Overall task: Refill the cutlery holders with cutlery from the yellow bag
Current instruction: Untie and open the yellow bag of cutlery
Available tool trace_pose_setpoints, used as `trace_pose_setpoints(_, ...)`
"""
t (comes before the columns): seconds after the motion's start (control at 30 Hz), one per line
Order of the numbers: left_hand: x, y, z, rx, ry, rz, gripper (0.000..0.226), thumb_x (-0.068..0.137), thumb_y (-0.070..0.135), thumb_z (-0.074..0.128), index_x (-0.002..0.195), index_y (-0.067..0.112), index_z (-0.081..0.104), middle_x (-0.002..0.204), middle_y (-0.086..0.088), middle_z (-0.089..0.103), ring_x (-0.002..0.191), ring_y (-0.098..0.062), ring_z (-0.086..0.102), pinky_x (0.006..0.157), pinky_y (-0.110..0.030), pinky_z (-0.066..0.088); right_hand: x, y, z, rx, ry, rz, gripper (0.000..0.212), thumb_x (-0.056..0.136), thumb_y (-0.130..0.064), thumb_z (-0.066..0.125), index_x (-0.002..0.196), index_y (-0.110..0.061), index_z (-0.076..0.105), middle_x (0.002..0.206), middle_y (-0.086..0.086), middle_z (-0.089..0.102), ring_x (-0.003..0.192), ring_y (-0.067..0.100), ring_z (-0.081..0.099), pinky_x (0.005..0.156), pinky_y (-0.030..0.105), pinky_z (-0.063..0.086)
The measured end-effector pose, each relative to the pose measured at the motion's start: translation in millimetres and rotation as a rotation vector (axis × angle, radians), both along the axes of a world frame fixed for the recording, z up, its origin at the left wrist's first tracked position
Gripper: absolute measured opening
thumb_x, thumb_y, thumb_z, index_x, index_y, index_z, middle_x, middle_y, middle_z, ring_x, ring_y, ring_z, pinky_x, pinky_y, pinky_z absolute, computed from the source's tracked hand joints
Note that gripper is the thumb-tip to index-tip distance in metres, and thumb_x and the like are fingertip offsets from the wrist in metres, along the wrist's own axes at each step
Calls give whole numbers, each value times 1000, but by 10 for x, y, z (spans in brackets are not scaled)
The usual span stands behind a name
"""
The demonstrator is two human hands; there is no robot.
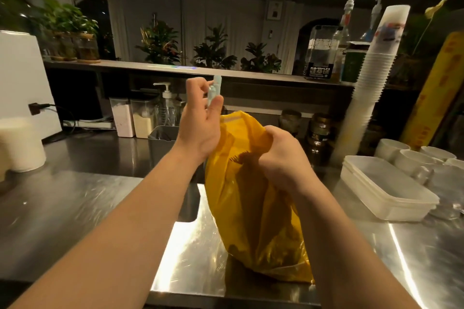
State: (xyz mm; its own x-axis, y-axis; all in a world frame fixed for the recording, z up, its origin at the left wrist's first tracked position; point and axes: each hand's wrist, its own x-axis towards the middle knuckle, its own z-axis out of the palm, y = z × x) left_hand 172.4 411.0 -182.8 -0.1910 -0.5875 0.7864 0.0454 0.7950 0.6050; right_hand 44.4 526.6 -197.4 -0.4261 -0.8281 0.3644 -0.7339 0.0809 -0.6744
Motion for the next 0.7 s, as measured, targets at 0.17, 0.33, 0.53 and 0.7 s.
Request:
trace_pose_setpoints(0.17, 104, 22, 40, 568, 464, -174, 9, 109, 27, 39, 118, 28, 38, 123, -1, 58, 107, -20, 67, 88, -42, 61, -82, -57, -37, -335, 69, -134, 17, 91, -2, 62, 87, -17, 68, 78, -4, 65, 72, 10, 61, 63, 26, 53)
trace_pose_setpoints(0.33, 276, -141, -121, 593, 444, -114, 15, 105, 21, 51, 118, 26, 44, 114, -6, 62, 90, -19, 66, 77, -32, 60, -172, -154, -29, -507, -115, -247, 26, 97, -10, 52, 74, -6, 65, 67, 4, 62, 64, 20, 58, 63, 43, 55)
trace_pose_setpoints(0.53, 542, -329, -442, 788, 359, -219, 32, 93, 6, 67, 125, 12, 61, 99, 0, 67, 83, -13, 65, 75, -28, 58, 23, -328, -94, -528, -361, -204, 28, 101, -9, 50, 76, -7, 63, 68, 6, 57, 63, 19, 53, 59, 32, 50)
trace_pose_setpoints(0.7, 933, -528, -704, 971, 308, -203, 31, 89, 10, 72, 120, 6, 70, 94, -5, 71, 79, -17, 65, 77, -35, 62, 279, -455, -88, -494, -314, -126, 24, 101, -8, 50, 83, -5, 67, 71, 7, 61, 65, 18, 55, 56, 26, 46)
